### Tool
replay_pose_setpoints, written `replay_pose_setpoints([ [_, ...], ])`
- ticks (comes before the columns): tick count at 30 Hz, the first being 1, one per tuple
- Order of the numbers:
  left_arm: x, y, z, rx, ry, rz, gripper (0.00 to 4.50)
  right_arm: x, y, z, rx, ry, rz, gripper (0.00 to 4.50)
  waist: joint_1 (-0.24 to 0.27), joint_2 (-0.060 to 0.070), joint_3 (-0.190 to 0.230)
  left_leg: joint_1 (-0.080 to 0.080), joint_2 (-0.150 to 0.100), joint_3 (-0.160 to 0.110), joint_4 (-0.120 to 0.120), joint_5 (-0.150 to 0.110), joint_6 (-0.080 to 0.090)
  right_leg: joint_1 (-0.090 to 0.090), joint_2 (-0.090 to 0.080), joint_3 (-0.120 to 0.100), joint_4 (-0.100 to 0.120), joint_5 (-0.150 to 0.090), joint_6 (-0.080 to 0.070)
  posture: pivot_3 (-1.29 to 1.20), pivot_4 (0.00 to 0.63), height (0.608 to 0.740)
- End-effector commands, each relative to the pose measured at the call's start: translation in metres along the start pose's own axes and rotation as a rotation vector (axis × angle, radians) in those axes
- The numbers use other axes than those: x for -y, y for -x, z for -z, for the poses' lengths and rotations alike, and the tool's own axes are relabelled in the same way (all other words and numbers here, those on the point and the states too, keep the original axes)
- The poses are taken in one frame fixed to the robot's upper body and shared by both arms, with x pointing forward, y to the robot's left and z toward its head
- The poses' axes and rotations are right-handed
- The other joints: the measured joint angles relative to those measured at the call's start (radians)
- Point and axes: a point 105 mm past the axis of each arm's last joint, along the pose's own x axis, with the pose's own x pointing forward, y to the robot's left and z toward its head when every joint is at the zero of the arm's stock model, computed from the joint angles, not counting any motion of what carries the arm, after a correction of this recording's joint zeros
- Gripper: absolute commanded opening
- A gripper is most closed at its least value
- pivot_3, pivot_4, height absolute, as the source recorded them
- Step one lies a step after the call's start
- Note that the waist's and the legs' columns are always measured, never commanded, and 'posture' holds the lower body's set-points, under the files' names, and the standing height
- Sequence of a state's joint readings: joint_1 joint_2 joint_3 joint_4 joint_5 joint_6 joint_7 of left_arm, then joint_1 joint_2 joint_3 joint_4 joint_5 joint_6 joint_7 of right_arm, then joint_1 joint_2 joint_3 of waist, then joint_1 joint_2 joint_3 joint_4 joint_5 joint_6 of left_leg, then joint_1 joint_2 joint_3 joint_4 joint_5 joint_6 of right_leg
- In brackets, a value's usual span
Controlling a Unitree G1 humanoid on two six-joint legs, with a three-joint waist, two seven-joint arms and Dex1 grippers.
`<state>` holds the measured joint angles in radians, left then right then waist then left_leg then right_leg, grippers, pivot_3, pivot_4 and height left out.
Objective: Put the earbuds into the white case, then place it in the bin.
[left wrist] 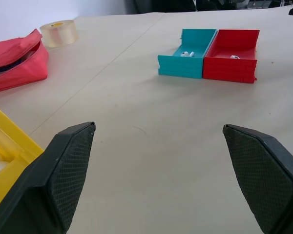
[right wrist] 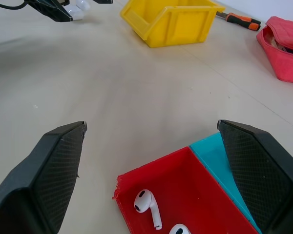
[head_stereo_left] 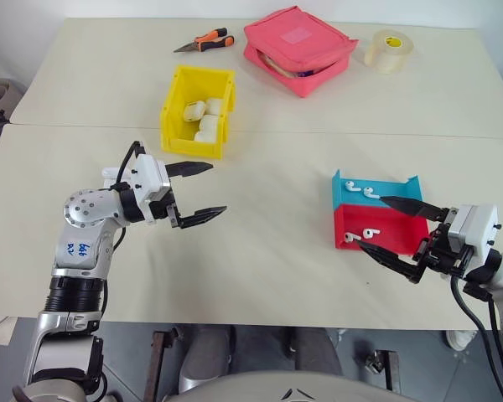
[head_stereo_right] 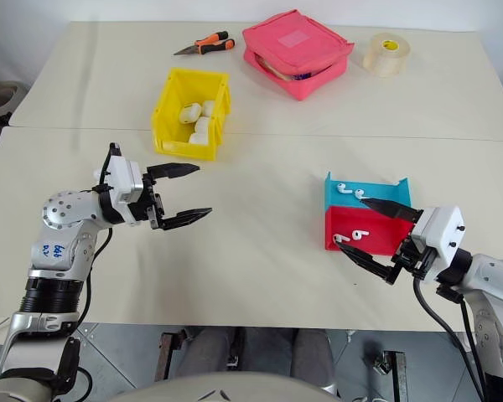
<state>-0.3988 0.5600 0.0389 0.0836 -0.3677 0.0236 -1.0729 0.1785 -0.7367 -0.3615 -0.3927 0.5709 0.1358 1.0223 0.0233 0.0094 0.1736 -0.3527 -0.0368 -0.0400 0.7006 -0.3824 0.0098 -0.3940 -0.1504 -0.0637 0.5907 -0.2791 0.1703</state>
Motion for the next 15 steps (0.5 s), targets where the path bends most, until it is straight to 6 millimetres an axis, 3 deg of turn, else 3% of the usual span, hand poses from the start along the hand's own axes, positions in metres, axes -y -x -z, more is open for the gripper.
replay_pose_setpoints([
  [1, -0.001, 0.003, -0.007, -0.003, -0.061, -0.012, 4.45, 0.001, 0.001, -0.01, 0.016, 0.041, -0.012, 4.5, 0.0, 0.0, 0.0, 0.0, 0.0, 0.0, 0.0, 0.0, 0.0, 0.0, 0.0, 0.0, 0.0, 0.0, 0.0, 0.0, 0.15, 0.74],
  [10, -0.003, 0.006, -0.008, 0.009, -0.055, -0.029, 4.45, 0.001, -0.001, -0.009, 0.023, 0.039, -0.025, 4.5, 0.0, 0.0, 0.0, 0.0, 0.0, 0.0, 0.0, 0.0, 0.0, 0.0, 0.0, 0.0, 0.0, 0.0, 0.0, 0.0, 0.15, 0.74],
  [15, -0.012, 0.021, -0.007, 0.0, -0.022, -0.164, 4.45, -0.002, -0.012, -0.015, 0.076, 0.057, -0.066, 4.5, -0.003, 0.0, 0.0, 0.0, 0.0, 0.0, 0.0, 0.0, 0.0, 0.0, 0.0, 0.0, 0.0, 0.0, 0.0, 0.0, 0.15, 0.74],
])
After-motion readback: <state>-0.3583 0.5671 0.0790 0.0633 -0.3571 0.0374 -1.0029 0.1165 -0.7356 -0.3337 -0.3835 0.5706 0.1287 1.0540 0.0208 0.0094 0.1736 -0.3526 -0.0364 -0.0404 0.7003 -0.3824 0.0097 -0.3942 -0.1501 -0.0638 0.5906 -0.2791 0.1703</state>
